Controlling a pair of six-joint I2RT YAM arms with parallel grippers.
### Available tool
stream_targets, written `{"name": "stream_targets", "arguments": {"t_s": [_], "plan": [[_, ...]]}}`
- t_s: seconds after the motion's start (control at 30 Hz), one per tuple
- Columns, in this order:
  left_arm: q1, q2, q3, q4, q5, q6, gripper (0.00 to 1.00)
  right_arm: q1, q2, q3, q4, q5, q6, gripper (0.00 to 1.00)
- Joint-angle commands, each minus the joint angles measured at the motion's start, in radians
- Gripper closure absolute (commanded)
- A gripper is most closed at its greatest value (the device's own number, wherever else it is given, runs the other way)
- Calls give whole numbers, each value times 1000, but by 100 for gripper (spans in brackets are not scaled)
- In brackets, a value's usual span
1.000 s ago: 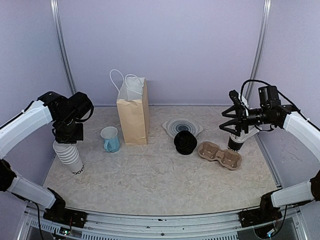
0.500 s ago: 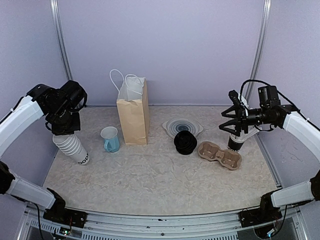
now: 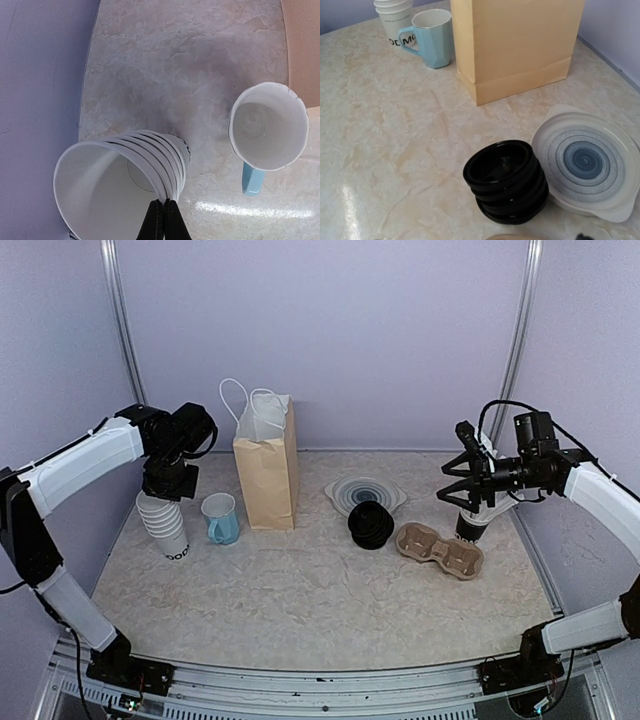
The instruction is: Pack the takeout coffee
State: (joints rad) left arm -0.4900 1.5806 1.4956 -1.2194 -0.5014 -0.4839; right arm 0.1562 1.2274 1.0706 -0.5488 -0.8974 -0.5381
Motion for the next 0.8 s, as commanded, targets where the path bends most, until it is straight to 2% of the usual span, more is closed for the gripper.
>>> {"name": "stream_targets", "arguments": {"t_s": [0.0, 0.17, 0.33, 0.4, 0.5, 0.57, 0.67, 0.77], "plan": [[-36, 36, 71, -59, -48, 10, 100, 13, -22, 8, 7, 7, 1, 19], [-101, 63, 256, -146, -107, -7, 100, 13, -16, 10, 3, 12, 1, 19], [-43, 75, 212, -147, -77, 28, 100, 13, -10, 15, 4, 7, 0, 18], [-65, 110, 191, -146, -68, 43, 100, 13, -5, 18, 1, 6, 0, 18], [-73, 104, 180, -147, -181, 17, 100, 13, -10, 16, -1, 7, 0, 18], [-64, 111, 218, -146, -81, 35, 100, 13, -15, 10, 0, 9, 0, 18], [-128, 119, 285, -146, -116, 24, 100, 13, -13, 7, 3, 11, 3, 19], [-131, 134, 318, -147, -100, 24, 100, 13, -6, 12, 2, 11, 3, 19]]}}
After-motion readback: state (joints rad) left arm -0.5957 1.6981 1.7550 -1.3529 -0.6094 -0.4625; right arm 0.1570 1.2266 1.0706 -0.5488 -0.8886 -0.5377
